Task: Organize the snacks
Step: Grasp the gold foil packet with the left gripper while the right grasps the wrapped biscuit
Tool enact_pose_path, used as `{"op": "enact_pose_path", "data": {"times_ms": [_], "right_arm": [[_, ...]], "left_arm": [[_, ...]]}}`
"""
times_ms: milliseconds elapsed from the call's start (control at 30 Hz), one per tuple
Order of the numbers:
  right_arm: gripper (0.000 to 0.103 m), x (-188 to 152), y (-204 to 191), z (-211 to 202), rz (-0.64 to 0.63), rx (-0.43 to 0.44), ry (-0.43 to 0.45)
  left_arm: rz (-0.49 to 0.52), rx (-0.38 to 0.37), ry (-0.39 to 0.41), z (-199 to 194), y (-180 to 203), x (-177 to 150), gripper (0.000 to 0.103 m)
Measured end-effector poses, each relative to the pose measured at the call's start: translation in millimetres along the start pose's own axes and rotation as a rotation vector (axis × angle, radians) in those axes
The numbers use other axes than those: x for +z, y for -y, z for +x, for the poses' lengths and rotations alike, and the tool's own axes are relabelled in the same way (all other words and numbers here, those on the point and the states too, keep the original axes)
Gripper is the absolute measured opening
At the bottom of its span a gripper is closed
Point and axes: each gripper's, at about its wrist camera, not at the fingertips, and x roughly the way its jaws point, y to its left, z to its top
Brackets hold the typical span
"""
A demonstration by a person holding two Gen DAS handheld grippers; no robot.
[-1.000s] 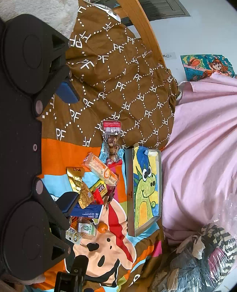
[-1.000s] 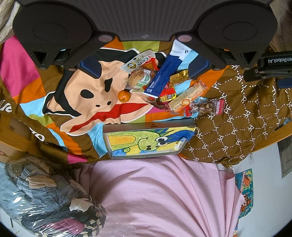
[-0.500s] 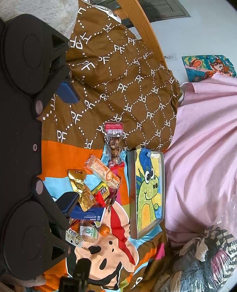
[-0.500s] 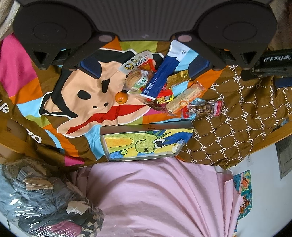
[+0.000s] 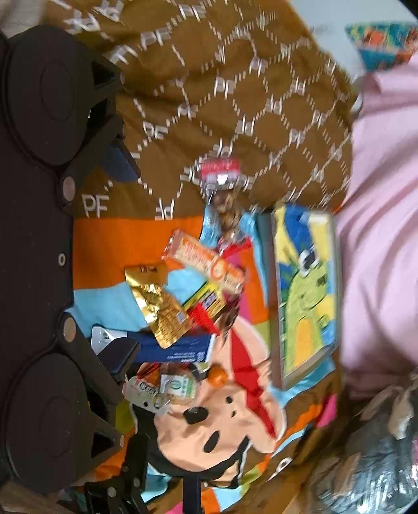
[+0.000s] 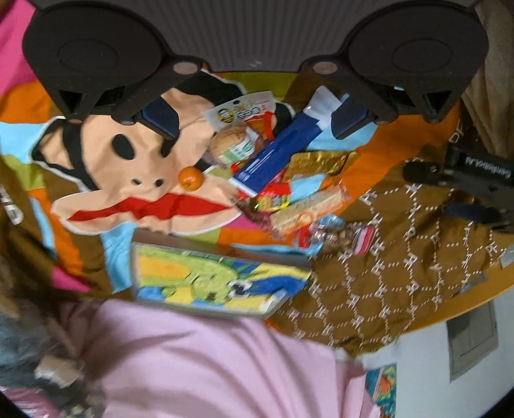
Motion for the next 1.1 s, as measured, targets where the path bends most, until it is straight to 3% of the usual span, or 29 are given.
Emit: {"op": "enact_pose_path", "data": {"times_ms": [100, 233, 333, 433, 600, 833, 933, 1100], "right_arm": [[0.103, 6, 4, 20, -0.036, 0.050, -0.069], [0.103, 7, 7, 44, -0.063, 0.044, -0.092], [0.103, 9, 17, 59, -0.044, 0.045, -0.109], [0.103, 12, 27, 73, -0.045, 0.036, -0.119], [0.103, 15, 31, 94, -0.153, 0.002, -0.125], [0.101, 17, 28, 115, -0.222, 0.056, -0.130], [0.097, 18, 32, 124, -0.207, 0.059, -0.141], [0.083, 20, 38, 131, -0.180, 0.071, -0.152]], "left_arm": [[0.050, -0.074, -0.069, 25, -1, 14, 0.102], [0.126, -0.114, -0.110, 56, 0, 24, 0.102], [0.185, -0.154, -0.113, 75, 2, 31, 0.102], [0.279, -0.241, -0.088, 92, 8, 37, 0.102], [0.436, -0.394, -0.072, 118, 18, 38, 0.102], [0.383, -0.454, -0.135, 148, 3, 43, 0.102], [0.414, -0.492, -0.141, 154, 3, 43, 0.102], [0.407, -0.522, -0.237, 165, 5, 36, 0.097]]}}
